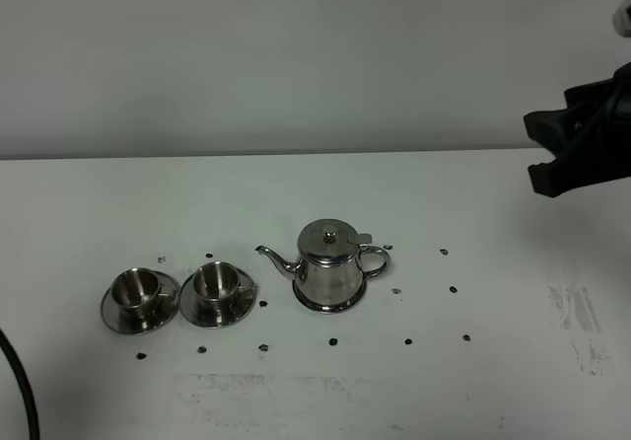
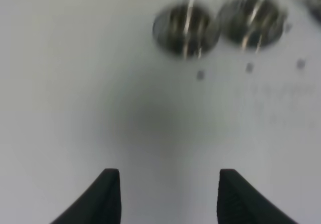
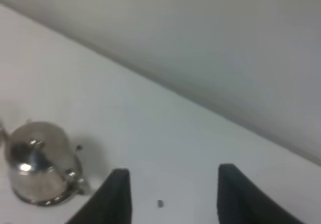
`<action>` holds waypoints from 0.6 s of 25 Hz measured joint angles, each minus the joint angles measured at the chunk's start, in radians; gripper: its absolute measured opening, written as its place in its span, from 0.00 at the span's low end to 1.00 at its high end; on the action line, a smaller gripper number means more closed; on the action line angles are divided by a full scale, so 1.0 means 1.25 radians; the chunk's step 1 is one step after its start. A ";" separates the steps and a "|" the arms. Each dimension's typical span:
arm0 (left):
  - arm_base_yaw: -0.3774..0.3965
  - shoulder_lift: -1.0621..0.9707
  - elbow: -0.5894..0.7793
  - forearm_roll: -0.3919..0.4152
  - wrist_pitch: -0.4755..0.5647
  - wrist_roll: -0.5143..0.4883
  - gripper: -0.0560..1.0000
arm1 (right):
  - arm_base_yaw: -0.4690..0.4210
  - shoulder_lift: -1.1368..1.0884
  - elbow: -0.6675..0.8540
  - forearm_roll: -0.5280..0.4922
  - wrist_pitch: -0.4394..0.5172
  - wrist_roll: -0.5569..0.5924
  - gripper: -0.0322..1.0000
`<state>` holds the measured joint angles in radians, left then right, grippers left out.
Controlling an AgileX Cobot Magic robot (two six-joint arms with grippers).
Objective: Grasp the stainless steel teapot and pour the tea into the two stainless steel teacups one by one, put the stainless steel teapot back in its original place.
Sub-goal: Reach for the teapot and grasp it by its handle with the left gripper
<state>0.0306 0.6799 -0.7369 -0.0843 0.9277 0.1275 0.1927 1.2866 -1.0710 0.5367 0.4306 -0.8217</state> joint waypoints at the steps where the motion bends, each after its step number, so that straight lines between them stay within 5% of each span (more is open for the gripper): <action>1: 0.000 -0.021 0.017 -0.001 0.016 -0.007 0.52 | 0.011 0.000 0.009 0.003 -0.006 -0.004 0.42; 15: 0.000 -0.340 0.181 -0.023 0.096 -0.028 0.52 | 0.056 0.002 0.026 0.008 0.018 -0.015 0.41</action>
<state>0.0306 0.2551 -0.5101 -0.1133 1.0482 0.0931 0.2626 1.2887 -1.0387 0.5462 0.4536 -0.8404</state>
